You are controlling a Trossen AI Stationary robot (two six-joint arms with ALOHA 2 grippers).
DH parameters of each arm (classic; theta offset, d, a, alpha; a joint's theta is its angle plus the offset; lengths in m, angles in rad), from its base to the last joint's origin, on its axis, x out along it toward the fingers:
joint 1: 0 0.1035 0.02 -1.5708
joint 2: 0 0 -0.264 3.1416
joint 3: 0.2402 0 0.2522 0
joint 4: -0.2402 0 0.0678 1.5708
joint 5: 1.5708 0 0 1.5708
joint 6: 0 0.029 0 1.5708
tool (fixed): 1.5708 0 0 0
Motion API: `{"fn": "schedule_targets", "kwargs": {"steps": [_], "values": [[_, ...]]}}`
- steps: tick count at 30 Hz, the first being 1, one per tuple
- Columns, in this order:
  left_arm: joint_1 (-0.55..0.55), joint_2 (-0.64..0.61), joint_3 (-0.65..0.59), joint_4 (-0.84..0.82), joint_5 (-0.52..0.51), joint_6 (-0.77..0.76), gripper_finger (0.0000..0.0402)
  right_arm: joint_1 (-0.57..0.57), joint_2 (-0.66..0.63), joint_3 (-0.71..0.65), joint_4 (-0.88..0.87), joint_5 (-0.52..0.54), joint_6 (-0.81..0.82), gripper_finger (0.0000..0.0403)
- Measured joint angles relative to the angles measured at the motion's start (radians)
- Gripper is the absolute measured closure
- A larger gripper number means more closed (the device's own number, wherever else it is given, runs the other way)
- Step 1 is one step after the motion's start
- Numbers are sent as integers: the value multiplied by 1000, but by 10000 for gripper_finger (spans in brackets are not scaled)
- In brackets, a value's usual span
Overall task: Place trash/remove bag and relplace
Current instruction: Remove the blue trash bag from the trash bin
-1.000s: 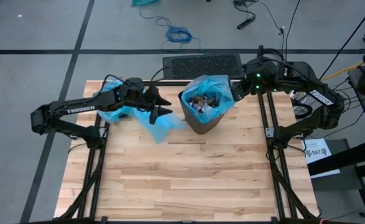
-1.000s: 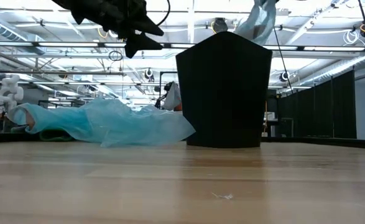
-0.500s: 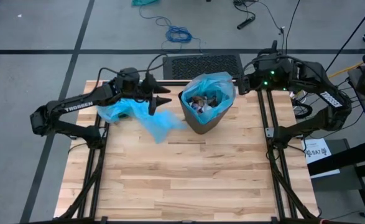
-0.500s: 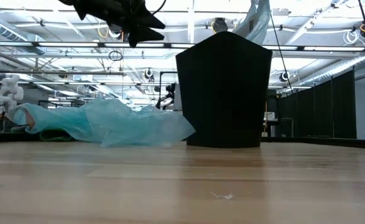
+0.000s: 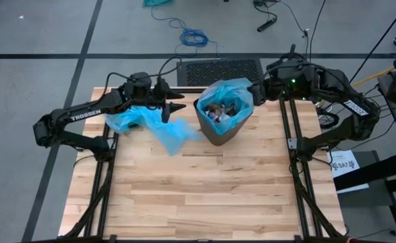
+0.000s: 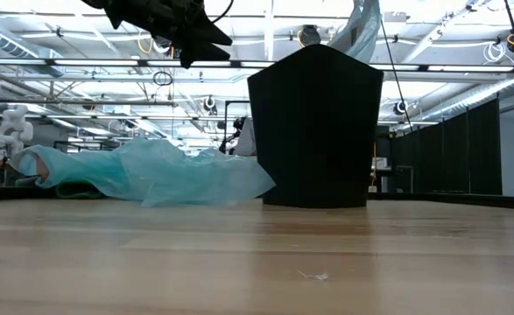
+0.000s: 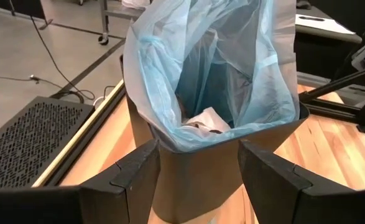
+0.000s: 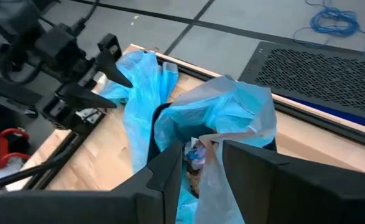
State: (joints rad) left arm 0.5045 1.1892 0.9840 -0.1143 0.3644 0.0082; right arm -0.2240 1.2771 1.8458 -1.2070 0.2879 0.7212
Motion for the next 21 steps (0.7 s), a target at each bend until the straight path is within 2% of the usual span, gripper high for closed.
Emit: {"fn": "schedule_targets", "kwargs": {"steps": [6,11,14,18,21], "values": [[-1,0,0,-1,0,-2,187,-30,28,0,3,0,-26,275],[-1,0,0,-4,-1,-3,187,-41,52,0,67,-2,-98,279],[-2,0,0,-8,-1,-16,187,-56,64,0,87,-1,-108,311],[-6,0,0,-8,0,-29,187,-73,68,0,84,6,-156,388],[-16,0,0,-8,1,-29,187,-76,70,0,102,28,-165,394]]}}
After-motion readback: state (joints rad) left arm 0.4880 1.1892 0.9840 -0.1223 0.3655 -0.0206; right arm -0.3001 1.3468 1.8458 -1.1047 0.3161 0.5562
